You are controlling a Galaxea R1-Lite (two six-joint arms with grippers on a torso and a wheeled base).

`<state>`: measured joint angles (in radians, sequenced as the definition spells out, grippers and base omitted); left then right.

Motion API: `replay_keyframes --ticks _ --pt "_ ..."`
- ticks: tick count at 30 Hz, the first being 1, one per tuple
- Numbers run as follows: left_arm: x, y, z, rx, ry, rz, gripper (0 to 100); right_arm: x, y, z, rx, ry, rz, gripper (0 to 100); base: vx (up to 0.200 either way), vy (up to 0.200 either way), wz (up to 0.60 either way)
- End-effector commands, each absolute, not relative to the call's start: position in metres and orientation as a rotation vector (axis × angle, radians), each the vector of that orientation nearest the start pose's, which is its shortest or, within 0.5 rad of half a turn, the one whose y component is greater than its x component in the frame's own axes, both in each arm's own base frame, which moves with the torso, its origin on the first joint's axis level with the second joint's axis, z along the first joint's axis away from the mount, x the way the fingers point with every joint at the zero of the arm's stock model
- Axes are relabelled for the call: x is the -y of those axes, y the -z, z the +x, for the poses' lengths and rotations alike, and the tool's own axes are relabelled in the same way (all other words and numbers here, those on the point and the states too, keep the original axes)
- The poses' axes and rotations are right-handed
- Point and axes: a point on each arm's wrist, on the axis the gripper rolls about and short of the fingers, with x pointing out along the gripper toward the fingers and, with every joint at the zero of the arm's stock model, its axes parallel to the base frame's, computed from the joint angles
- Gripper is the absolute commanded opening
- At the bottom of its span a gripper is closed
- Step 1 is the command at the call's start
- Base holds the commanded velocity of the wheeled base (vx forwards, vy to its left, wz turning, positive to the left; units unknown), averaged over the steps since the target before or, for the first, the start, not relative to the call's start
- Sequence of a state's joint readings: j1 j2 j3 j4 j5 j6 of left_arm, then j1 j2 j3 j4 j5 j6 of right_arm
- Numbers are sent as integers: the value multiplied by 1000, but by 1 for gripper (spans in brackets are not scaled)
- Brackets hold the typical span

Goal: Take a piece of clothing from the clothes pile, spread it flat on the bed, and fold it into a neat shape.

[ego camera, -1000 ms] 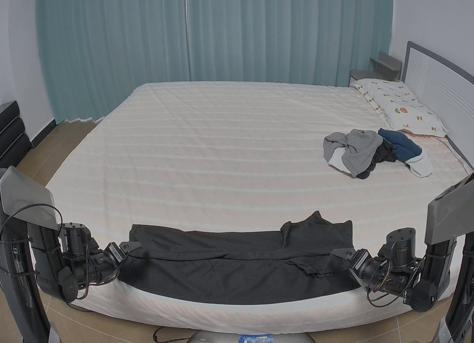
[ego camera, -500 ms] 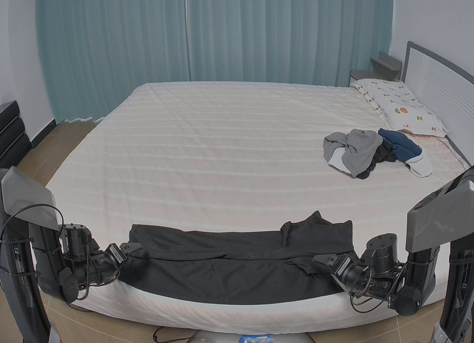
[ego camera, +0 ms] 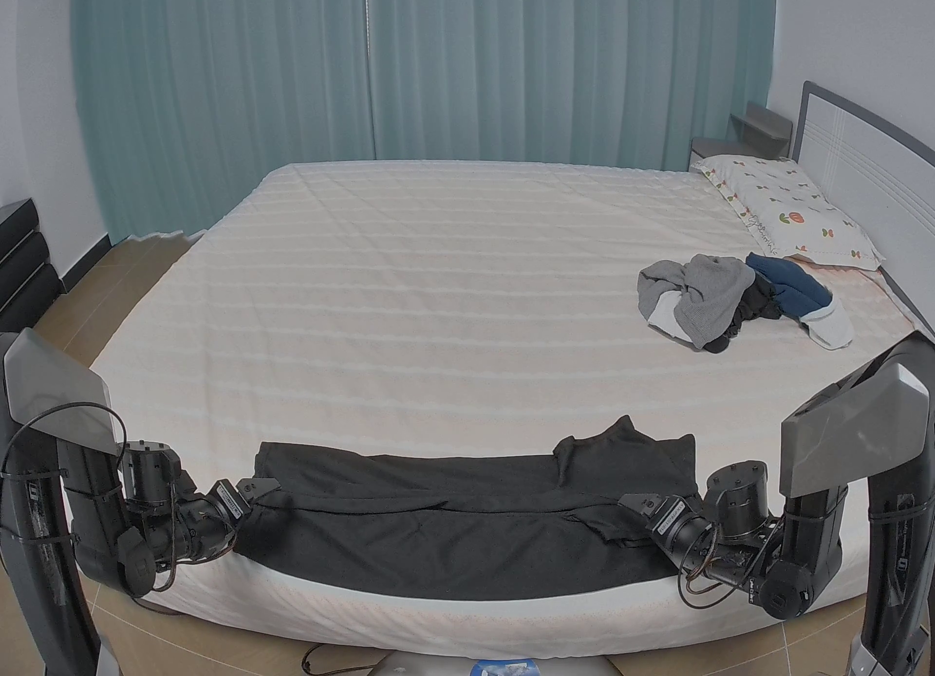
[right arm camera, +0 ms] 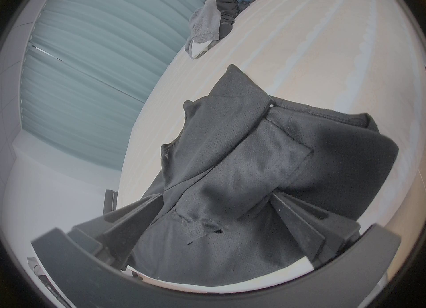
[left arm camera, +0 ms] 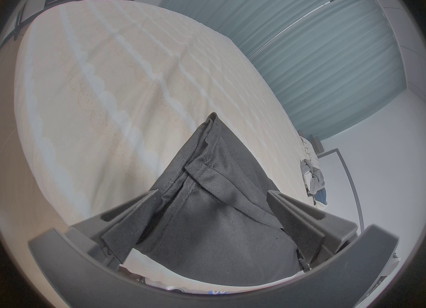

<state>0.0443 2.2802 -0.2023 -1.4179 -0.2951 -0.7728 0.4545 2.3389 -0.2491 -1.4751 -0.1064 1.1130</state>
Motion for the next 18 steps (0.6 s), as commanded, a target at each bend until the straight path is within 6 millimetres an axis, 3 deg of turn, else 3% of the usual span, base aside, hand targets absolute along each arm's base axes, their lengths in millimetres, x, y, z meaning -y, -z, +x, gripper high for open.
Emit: replay_keyframes --ticks 1,2,3,18 --pt "-5 25 257 -720 -23 -853 100 -117 36 248 -700 37 896 100 0 0 0" --pt "-5 26 256 -723 -26 -853 100 -117 36 249 -697 39 898 100 0 0 0" --pt "-5 26 257 -721 -25 -853 100 -117 35 249 -695 40 899 0 0 0 0" --pt "-5 26 256 -722 -27 -852 100 -108 27 237 -715 47 893 0 0 0 0"
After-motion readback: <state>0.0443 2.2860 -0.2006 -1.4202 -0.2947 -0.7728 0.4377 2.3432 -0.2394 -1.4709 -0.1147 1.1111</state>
